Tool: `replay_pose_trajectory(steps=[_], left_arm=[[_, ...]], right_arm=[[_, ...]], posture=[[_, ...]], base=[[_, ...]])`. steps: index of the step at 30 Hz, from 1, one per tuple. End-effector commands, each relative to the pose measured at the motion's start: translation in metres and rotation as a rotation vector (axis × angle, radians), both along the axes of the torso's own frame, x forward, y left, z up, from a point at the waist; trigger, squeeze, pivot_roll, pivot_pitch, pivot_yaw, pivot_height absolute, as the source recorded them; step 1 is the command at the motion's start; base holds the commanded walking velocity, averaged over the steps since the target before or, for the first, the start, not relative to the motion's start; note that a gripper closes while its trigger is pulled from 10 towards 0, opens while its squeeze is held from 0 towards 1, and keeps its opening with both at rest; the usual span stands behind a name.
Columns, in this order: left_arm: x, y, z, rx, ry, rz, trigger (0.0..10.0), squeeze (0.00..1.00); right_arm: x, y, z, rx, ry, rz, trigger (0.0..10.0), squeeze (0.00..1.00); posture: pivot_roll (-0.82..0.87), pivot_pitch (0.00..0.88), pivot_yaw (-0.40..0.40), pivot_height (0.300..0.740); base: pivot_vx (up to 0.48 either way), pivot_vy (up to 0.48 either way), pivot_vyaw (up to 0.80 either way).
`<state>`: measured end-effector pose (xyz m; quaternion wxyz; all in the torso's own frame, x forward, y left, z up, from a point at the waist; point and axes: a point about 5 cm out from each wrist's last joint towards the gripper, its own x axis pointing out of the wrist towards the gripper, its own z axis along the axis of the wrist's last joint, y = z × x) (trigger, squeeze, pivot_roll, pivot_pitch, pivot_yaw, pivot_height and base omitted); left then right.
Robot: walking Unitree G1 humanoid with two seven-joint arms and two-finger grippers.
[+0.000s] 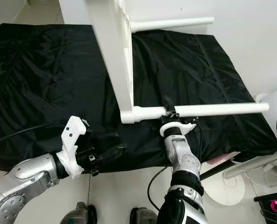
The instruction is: Building children table
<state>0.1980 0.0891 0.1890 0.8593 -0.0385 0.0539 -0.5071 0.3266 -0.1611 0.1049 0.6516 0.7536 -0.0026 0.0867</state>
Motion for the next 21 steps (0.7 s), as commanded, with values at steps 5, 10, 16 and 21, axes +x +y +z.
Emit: replay_pose_trajectory(steps=[5, 10, 16, 21], left_arm=[[0.002, 0.001, -0.003, 0.020, 0.015, 0.003, 10.0, 0.00], [0.003, 0.001, -0.004, 0.023, 0.014, 0.006, 10.0, 0.00], [0.004, 0.003, -0.004, 0.034, 0.007, 0.011, 10.0, 0.00], [0.006, 0.007, -0.003, 0.049, -0.002, 0.019, 10.0, 0.00]], right_arm=[[-0.006, 0.011, -0.005, -0.032, -0.024, -0.012, 10.0, 1.00], [-0.019, 0.001, 0.001, -0.133, -0.071, -0.023, 10.0, 1.00], [-0.052, -0.024, 0.000, -0.196, -0.050, -0.066, 10.0, 1.00], [-0.090, -0.045, -0.026, -0.200, 0.065, -0.106, 10.0, 0.40]], posture=[[-0.02, 0.135, -0.049, 0.740], [-0.03, 0.132, -0.050, 0.740], [-0.04, 0.137, -0.041, 0.740], [-0.04, 0.148, -0.030, 0.740]], base=[[0.000, 0.000, 0.00], [0.000, 0.000, 0.00], [0.000, 0.000, 0.00], [0.000, 0.000, 0.00]])
